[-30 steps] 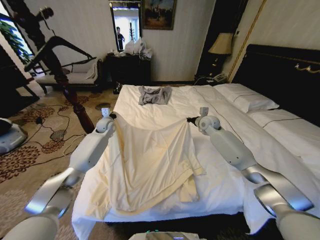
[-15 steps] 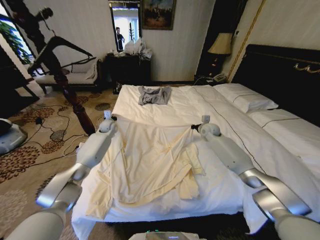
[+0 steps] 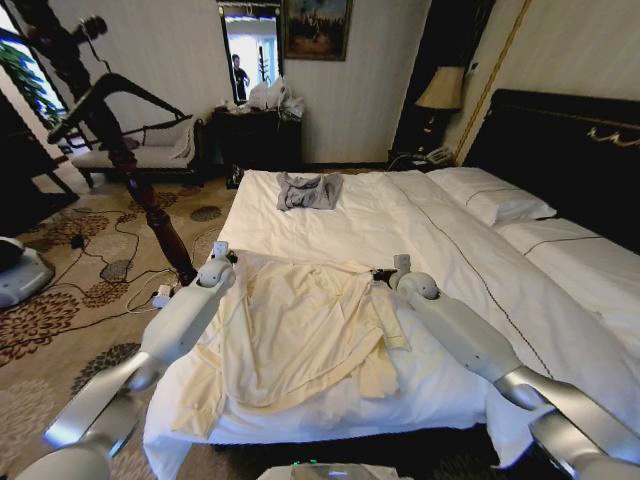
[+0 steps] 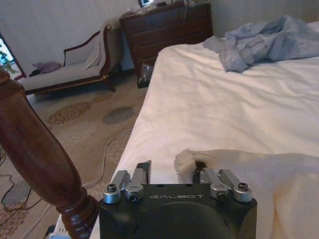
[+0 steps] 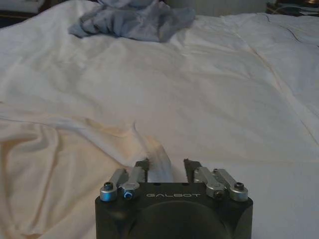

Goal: Pick up the clothes from the bed and hang them on the clothes hanger.

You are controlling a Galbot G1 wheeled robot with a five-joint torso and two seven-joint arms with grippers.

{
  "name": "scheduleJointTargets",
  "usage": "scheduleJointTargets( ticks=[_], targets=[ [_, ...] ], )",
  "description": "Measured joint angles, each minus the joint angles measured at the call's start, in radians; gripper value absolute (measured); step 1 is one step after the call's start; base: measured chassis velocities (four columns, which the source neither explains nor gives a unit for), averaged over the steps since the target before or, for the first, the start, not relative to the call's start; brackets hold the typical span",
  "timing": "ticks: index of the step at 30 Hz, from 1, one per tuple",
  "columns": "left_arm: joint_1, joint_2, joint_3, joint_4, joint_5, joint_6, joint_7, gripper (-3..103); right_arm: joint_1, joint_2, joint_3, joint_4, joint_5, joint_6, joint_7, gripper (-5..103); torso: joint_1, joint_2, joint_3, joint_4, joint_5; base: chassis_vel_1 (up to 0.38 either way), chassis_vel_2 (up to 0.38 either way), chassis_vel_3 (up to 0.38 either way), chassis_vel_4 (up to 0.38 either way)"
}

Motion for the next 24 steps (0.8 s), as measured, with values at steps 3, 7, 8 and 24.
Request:
scheduleJointTargets(
  ticks=[3, 7, 8, 24],
  targets=[
    [0.042, 0.046, -0.007, -0.077, -0.008, 0.0, 0.017, 55, -0.02, -0.029, -0.001, 0.046, 0.01, 0.0, -0.017, 51, 0.0, 0.0, 0.0, 0.0001, -0.0003, 0.0, 0.0, 0.0, 0.0],
    [0.118, 0.119, -0.024, -0.175, -0.018, -0.006, 0.03, 72, -0.073, -0.077, 0.007, 0.127, 0.004, 0.002, -0.037, 67, 0.0, 0.0, 0.0, 0.0001, 0.0002, 0.0, 0.0, 0.0, 0.0],
    [0.143, 0.138, -0.031, -0.201, -0.019, -0.012, 0.032, 76, -0.091, -0.091, 0.018, 0.151, -0.001, 0.004, -0.041, 73, 0.0, 0.0, 0.0, 0.0003, 0.0001, 0.0, 0.0, 0.0, 0.0],
    [0.349, 0.276, -0.048, -0.364, -0.021, -0.066, 0.082, 100, -0.322, -0.179, 0.12, 0.305, -0.107, 0.059, -0.124, 100, 0.0, 0.0, 0.0, 0.0005, 0.0001, 0.0, 0.0, 0.0, 0.0]
  ],
)
